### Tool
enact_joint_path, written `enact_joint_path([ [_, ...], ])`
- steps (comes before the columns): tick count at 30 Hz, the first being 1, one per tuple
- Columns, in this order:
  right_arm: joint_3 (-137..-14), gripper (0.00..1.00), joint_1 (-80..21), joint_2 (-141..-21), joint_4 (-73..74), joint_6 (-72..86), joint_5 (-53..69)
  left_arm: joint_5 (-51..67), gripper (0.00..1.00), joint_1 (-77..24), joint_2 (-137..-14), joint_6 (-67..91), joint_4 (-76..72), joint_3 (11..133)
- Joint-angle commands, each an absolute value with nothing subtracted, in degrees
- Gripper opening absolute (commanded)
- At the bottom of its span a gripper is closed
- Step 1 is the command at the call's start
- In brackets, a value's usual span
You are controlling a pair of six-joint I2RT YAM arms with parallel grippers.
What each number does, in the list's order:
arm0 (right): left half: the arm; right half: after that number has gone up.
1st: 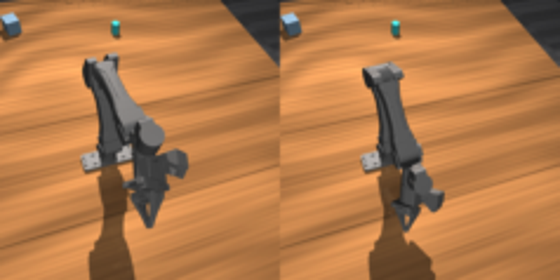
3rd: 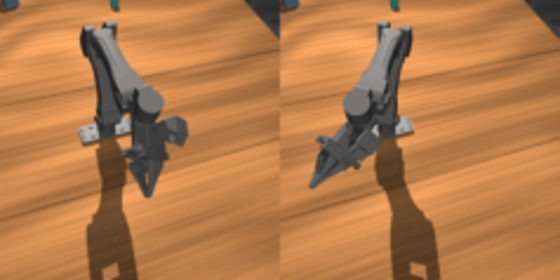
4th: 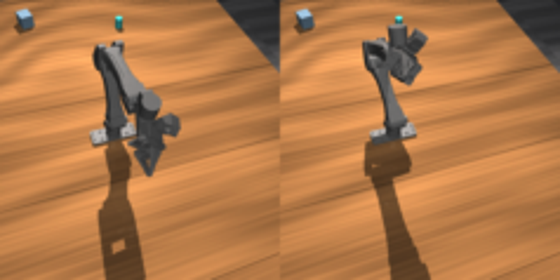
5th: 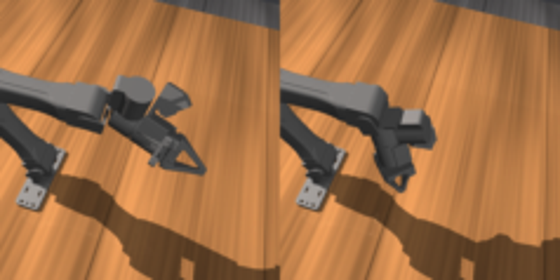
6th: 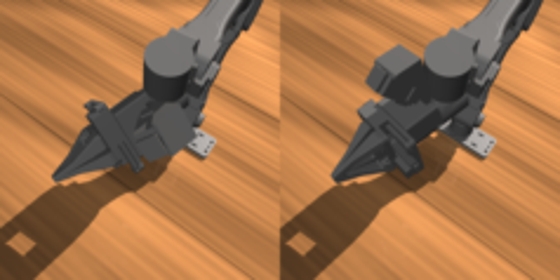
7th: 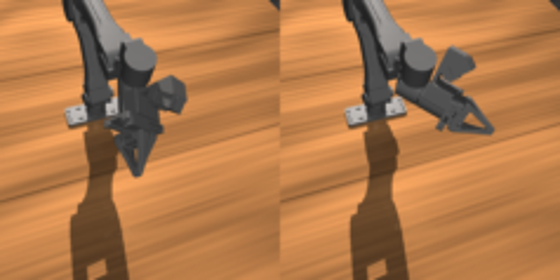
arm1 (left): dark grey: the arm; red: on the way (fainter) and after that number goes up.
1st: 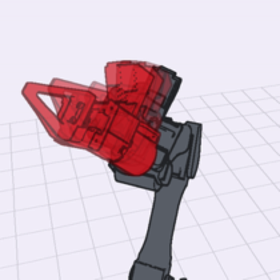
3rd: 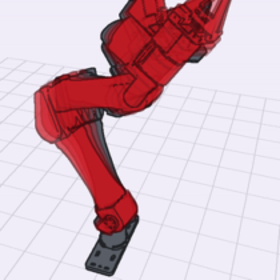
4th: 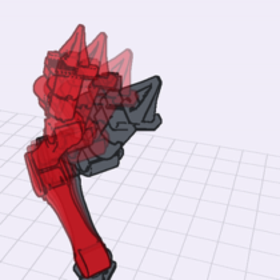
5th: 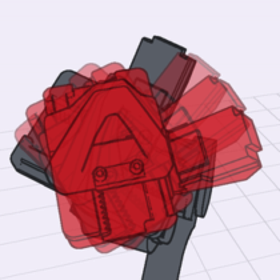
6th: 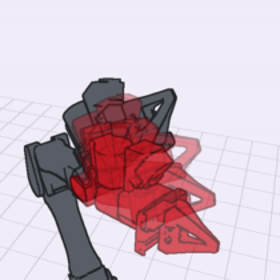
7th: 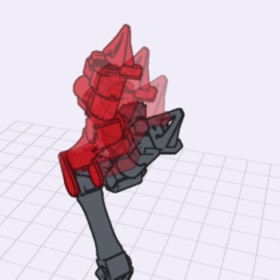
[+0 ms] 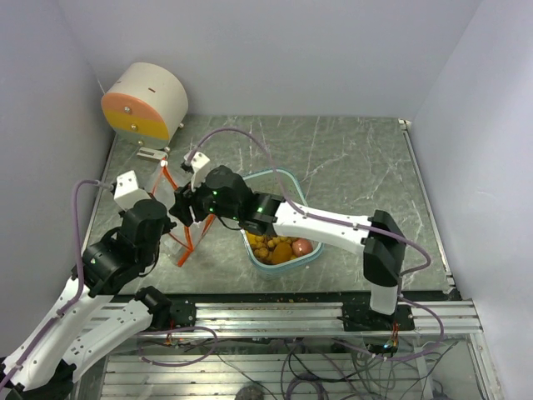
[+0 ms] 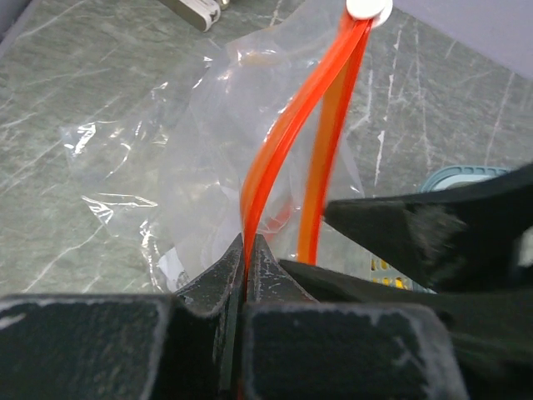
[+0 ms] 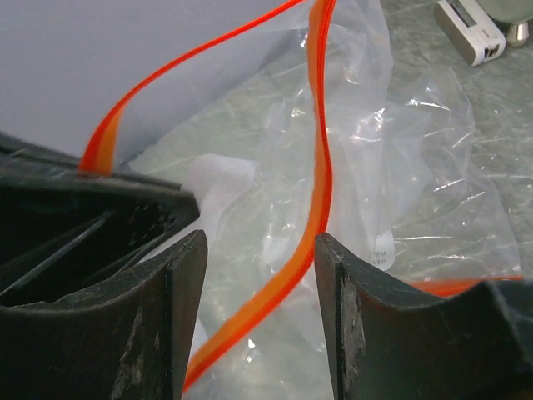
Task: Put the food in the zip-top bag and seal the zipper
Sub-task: Open the zipper of the food storage bag at the center of the board.
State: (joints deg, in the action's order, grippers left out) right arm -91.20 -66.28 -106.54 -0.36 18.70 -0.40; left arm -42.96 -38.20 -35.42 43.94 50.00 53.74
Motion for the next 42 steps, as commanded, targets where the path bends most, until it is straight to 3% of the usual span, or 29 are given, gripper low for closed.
enact_joint_path([
  [1, -95.32, 0.55, -66.47, -110.67, 2.18, 18.55, -5.06, -39.43, 0.07, -38.3, -35.41, 43.67, 45.22, 53.08],
  [7, -95.37, 0.59, -66.79, -112.85, 3.23, 18.46, -17.16, -36.82, 0.07, -38.27, -34.95, 43.73, 43.68, 52.88],
  [13, -95.52, 0.52, -66.82, -114.4, 4.93, 19.07, -25.83, -36.33, 0.07, -38.32, -33.49, 44.16, 44.72, 53.11],
  [15, -95.12, 0.44, -66.8, -114.24, 5.18, 19.43, -28.25, -37.29, 0.07, -38.28, -32.85, 44.21, 45.73, 53.1],
  [19, -93.29, 0.02, -66.82, -113.06, 6.17, 20.73, -33.69, -41.02, 0.07, -38.32, -32.51, 44.64, 49.07, 53.46],
  [20, -92.6, 0.0, -66.87, -112.51, 6.42, 21.19, -35.42, -42.06, 0.07, -38.3, -32.66, 44.94, 50.16, 53.57],
  [32, -79.46, 0.0, -61.74, -102.31, 1.99, 26.04, -37.91, -48.99, 0.07, -38.32, -35.34, 48.36, 59.68, 55.61],
  [37, -74.81, 0.0, -61.32, -99.25, -8.02, 17.66, -21.05, -46.78, 0.07, -38.32, -34.34, 47.1, 56.57, 54.03],
  [42, -78.55, 0.0, -62.05, -99.98, -7.64, 15.13, -5.07, -41.35, 0.07, -38.32, -33.82, 45.59, 47.87, 50.55],
])
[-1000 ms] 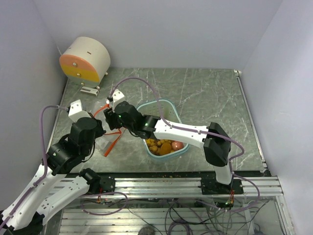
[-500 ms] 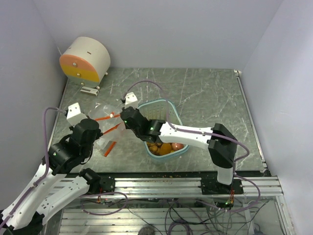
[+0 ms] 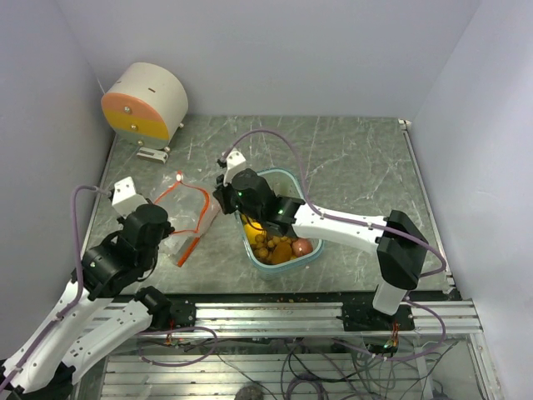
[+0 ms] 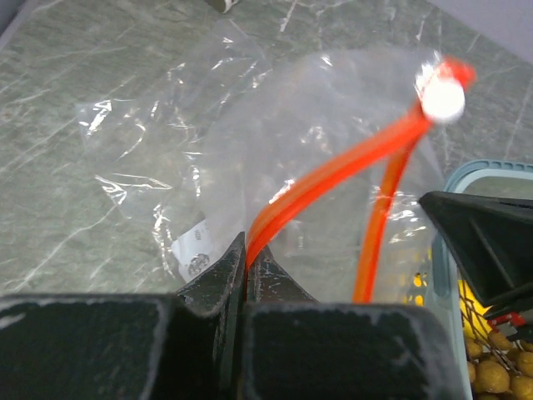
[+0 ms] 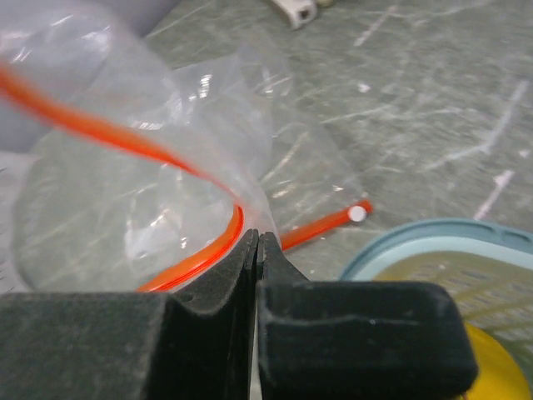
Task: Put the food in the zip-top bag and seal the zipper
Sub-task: Open the zipper of the food storage bag at the center of the board.
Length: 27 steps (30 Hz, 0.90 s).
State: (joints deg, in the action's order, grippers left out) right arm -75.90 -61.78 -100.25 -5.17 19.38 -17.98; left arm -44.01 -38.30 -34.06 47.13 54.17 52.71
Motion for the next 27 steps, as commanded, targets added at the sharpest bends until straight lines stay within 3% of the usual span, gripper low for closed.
enact_joint_path([
  [1, -79.11, 0.0, -62.38, -99.95, -7.5, 14.92, -4.01, -40.46, 0.07, -38.32, -33.9, 45.44, 46.53, 50.01],
  [9, -81.85, 0.38, -63.87, -99.54, -4.28, 16.08, -6.06, -38.42, 0.07, -38.32, -37.14, 46.0, 42.8, 48.62],
  [11, -83.21, 0.49, -64.4, -100.67, -1.92, 15.92, -9.1, -38.01, 0.07, -38.32, -37.64, 46.14, 42.22, 48.79],
  [16, -87.26, 0.64, -65.81, -104.06, 5.1, 18.6, -23.75, -37.59, 0.07, -38.32, -38.03, 46.32, 41.4, 49.36],
  [27, -91.78, 0.65, -65.84, -110.06, 9.43, 23.54, -31.94, -37.66, 0.07, -38.31, -37.86, 46.38, 41.35, 50.21],
])
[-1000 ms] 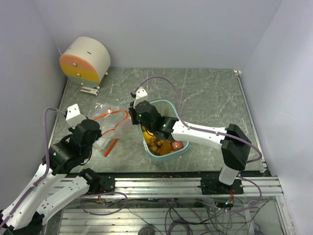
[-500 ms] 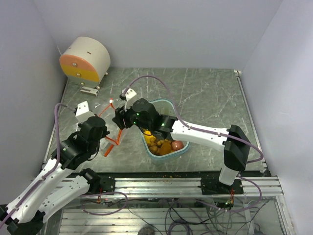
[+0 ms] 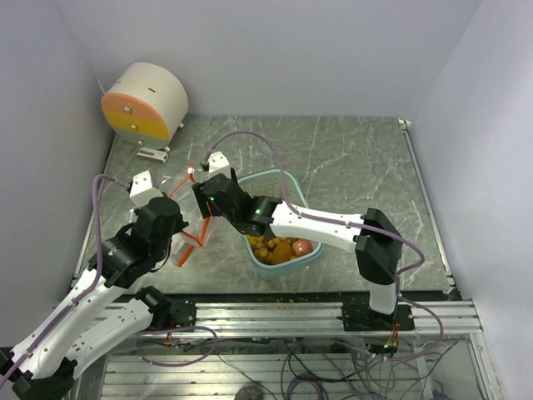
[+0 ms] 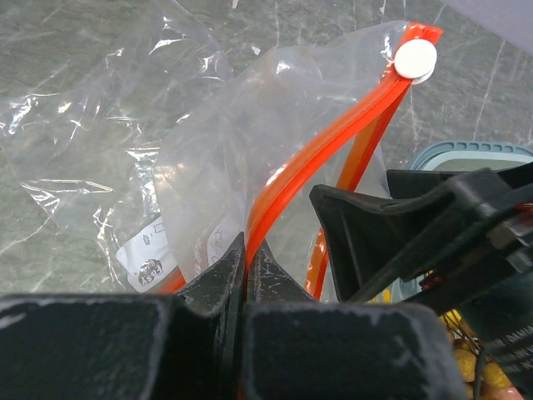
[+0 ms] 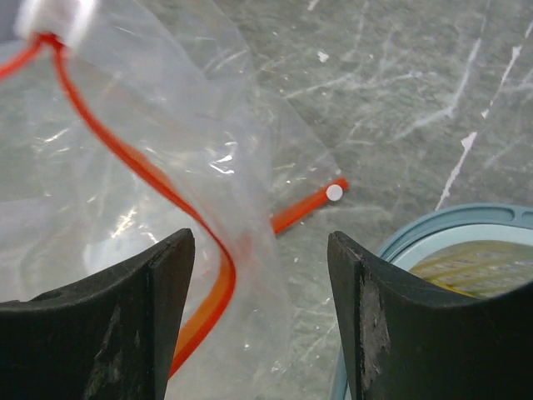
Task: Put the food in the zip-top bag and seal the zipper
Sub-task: Open the zipper of the food storage bag at the center of the board.
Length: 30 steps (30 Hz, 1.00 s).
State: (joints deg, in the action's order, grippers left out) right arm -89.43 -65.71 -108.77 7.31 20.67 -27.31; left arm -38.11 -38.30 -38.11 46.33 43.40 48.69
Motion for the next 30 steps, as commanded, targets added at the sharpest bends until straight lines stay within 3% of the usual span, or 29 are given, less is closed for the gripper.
enact_joint_path([
  [1, -92.17, 0.65, -65.83, -110.49, 9.53, 23.84, -32.17, -37.66, 0.07, -38.31, -37.77, 46.26, 41.25, 50.26],
  [5, -92.92, 0.57, -65.82, -111.87, 9.92, 24.86, -33.89, -36.93, 0.07, -38.32, -37.49, 46.04, 40.98, 50.24],
  [9, -91.64, 0.21, -65.16, -111.45, 11.25, 24.87, -39.01, -40.94, 0.07, -38.31, -37.92, 45.7, 47.64, 53.46],
  [11, -89.61, 0.11, -63.42, -110.01, 11.19, 25.59, -38.08, -45.15, 0.07, -38.32, -38.31, 46.13, 54.96, 57.2],
  [13, -86.76, 0.08, -61.45, -108.48, 10.05, 26.72, -35.52, -48.4, 0.07, -38.25, -38.12, 46.26, 60.26, 60.8],
  [19, -79.51, 0.06, -58.99, -104.14, 2.52, 26.98, -27.17, -54.77, 0.07, -38.32, -35.58, 45.43, 68.05, 67.39],
  [25, -75.56, 0.08, -59.02, -100.13, -6.41, 25.73, -7.55, -50.04, 0.07, -38.28, -35.07, 45.33, 60.39, 59.93],
  [27, -76.38, 0.19, -59.0, -99.94, -5.52, 25.49, -3.85, -47.78, 0.07, -38.32, -36.21, 45.75, 56.65, 56.36],
  [30, -76.67, 0.45, -58.97, -99.22, -4.18, 25.01, -1.91, -45.39, 0.07, -38.27, -39.01, 46.26, 51.58, 52.71],
])
